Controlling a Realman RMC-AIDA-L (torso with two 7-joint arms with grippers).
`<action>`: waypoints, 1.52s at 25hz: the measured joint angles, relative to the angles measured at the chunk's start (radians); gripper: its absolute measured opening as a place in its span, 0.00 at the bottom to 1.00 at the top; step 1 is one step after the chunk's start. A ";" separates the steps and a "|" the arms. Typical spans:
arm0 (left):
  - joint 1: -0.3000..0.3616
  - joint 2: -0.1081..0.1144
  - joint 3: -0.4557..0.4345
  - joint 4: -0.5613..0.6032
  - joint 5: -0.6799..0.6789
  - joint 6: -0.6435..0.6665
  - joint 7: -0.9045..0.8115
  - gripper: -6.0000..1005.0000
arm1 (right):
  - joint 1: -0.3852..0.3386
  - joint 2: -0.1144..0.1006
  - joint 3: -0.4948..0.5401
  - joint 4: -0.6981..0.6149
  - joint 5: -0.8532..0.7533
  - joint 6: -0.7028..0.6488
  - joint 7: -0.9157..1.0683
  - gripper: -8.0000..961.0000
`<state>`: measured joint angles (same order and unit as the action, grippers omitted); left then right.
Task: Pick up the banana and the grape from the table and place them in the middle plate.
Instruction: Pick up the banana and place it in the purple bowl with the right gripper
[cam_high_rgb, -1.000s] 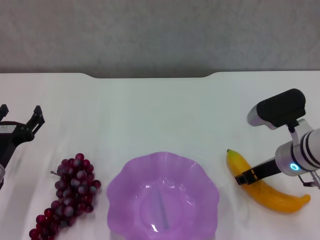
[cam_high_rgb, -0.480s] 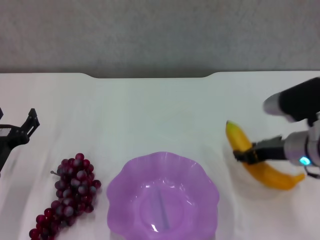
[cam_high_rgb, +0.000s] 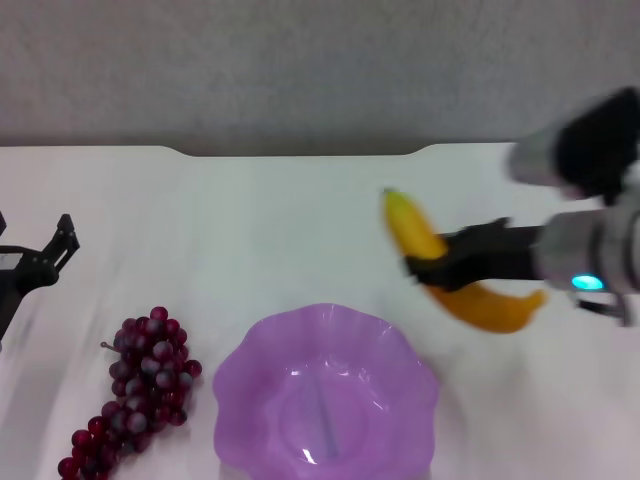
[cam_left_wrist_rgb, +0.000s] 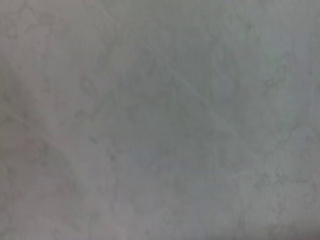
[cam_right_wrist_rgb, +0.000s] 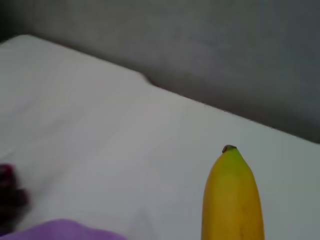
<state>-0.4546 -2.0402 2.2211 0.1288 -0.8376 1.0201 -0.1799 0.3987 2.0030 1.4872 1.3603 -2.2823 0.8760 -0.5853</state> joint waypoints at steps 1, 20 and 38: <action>-0.001 0.000 0.000 0.000 0.000 0.000 0.001 0.88 | 0.035 0.000 -0.028 -0.041 0.031 -0.008 -0.017 0.52; -0.015 -0.001 0.008 0.008 0.004 0.000 0.002 0.88 | 0.301 0.005 -0.340 -0.354 0.252 -0.036 -0.107 0.52; -0.008 -0.002 0.007 0.006 0.001 0.000 0.000 0.88 | 0.281 0.002 -0.365 -0.353 0.229 -0.199 -0.169 0.83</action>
<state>-0.4629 -2.0418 2.2276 0.1352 -0.8361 1.0201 -0.1797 0.6799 2.0048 1.1223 1.0076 -2.0535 0.6768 -0.7540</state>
